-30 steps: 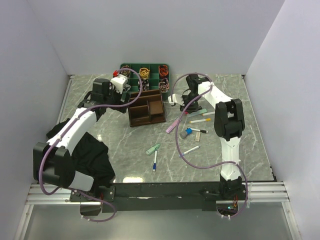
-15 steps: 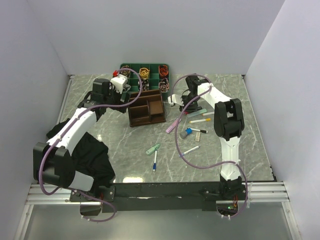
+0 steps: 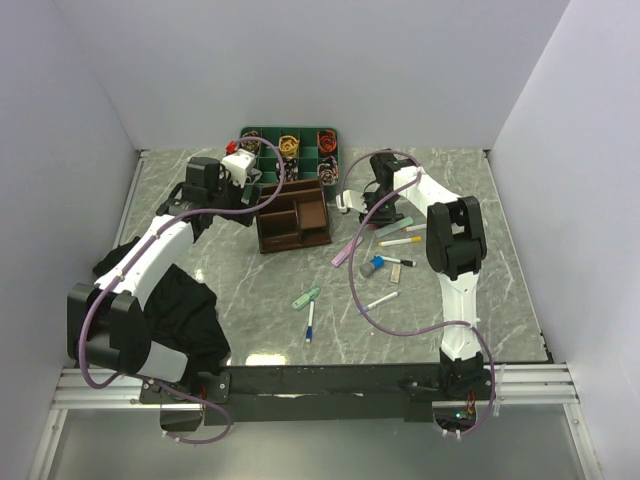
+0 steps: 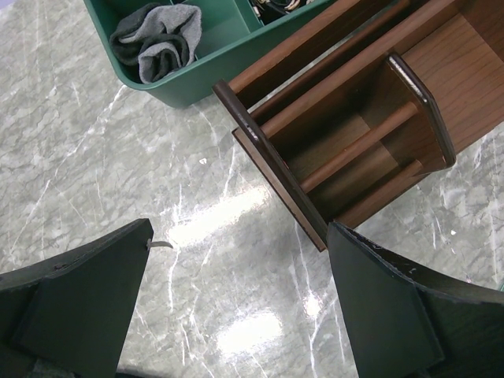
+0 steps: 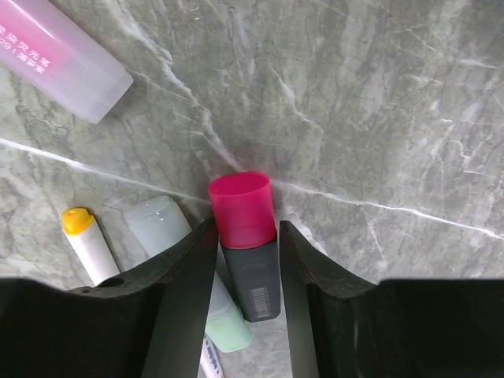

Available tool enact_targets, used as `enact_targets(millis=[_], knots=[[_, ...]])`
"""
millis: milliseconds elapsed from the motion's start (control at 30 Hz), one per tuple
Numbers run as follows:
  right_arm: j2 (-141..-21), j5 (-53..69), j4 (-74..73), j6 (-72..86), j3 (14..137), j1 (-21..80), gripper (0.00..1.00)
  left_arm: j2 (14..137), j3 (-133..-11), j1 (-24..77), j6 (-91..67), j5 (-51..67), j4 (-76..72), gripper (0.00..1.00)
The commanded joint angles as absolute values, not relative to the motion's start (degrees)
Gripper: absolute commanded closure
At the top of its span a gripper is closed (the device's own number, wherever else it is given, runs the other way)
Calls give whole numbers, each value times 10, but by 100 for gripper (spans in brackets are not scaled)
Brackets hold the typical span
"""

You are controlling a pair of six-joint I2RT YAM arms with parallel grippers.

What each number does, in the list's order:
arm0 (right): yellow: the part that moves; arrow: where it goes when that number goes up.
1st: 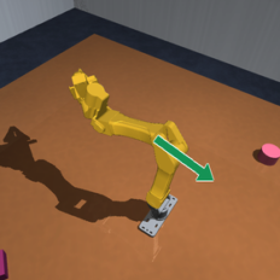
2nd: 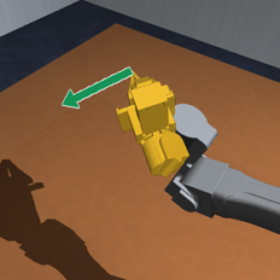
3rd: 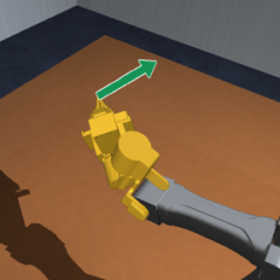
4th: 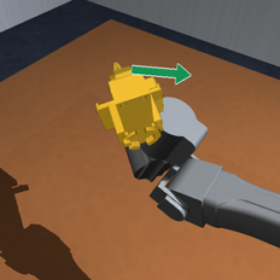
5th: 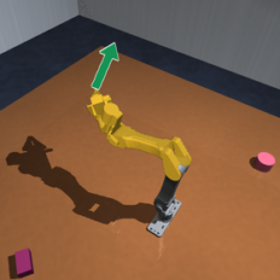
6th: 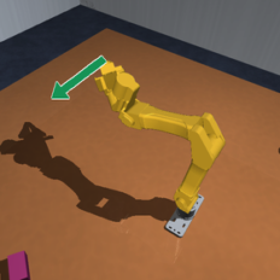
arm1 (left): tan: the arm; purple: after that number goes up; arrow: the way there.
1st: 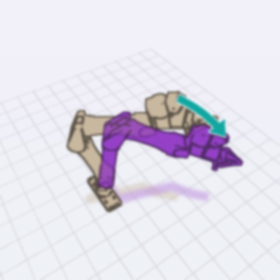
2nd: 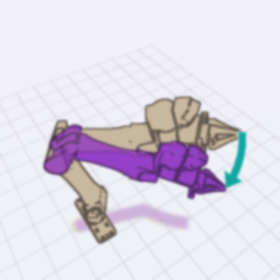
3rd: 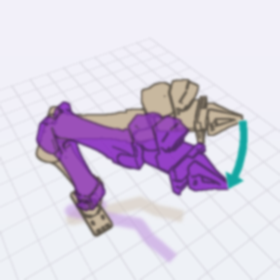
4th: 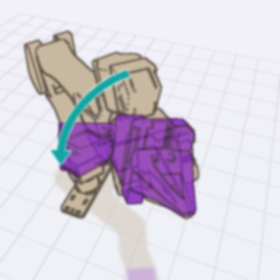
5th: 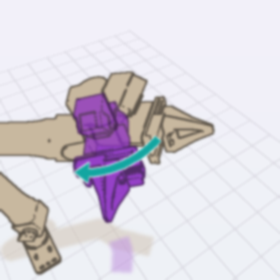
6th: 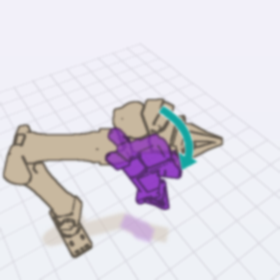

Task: Sort the stationery into containers
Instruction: Pick up the pen from the center of the board.

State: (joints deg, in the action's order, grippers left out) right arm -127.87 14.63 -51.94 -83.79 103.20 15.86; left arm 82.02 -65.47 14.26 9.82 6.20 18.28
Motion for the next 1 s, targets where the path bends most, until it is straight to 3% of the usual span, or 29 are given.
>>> enact_targets(millis=[0,67,167,267,700,833,967], knots=[[-1301,135,-540,-829,1069,169,55,818,-667,141,93,68,165,1],[-1305,132,-548,-829,1075,170,56,820,-668,141,93,69,164,1],[-1313,132,-560,-831,1088,171,77,819,-671,141,93,69,164,1],[-1305,132,-543,-817,1077,171,87,816,-673,141,91,69,164,1],[-1093,298,-476,-519,1021,160,93,801,-729,141,25,127,149,1],[-1028,332,-369,-394,974,161,100,799,-733,141,18,119,145,1],[-930,342,-202,-167,859,170,100,788,-723,141,6,99,137,1]])
